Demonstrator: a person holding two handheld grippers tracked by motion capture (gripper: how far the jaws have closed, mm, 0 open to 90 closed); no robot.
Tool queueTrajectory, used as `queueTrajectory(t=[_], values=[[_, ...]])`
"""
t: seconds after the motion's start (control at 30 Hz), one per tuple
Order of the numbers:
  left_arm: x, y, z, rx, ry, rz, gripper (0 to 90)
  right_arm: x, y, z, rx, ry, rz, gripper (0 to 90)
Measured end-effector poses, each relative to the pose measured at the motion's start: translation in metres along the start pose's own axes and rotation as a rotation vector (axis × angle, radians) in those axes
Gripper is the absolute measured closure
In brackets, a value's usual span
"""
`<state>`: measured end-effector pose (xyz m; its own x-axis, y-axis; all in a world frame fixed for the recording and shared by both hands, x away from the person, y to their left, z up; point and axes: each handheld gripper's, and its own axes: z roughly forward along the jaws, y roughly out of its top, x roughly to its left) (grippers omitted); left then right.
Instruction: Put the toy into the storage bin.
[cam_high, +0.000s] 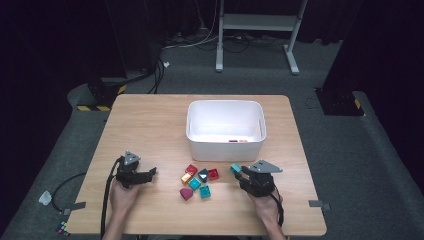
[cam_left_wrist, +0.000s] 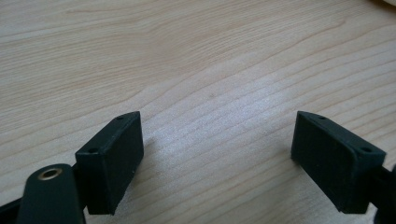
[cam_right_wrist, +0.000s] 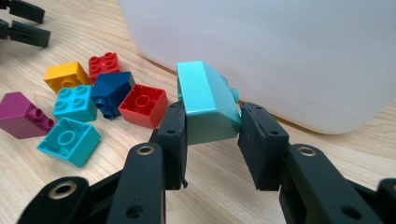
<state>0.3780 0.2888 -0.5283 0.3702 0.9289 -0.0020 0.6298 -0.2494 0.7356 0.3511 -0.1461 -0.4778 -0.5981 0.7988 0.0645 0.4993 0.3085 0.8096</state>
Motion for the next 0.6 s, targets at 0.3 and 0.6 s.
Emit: queueTrajectory(t=[0.3, 0.6], values=[[0.000, 0.000, 0.000, 0.000, 0.000, 0.000, 17.1, -0.001, 0.007, -0.010, -0.011, 0.030, -0.005, 62.9], [0.000, 0.000, 0.000, 0.000, 0.000, 0.000, 17.1, -0.005, 0.017, -0.023, -0.022, 0.050, -0.001, 62.9]])
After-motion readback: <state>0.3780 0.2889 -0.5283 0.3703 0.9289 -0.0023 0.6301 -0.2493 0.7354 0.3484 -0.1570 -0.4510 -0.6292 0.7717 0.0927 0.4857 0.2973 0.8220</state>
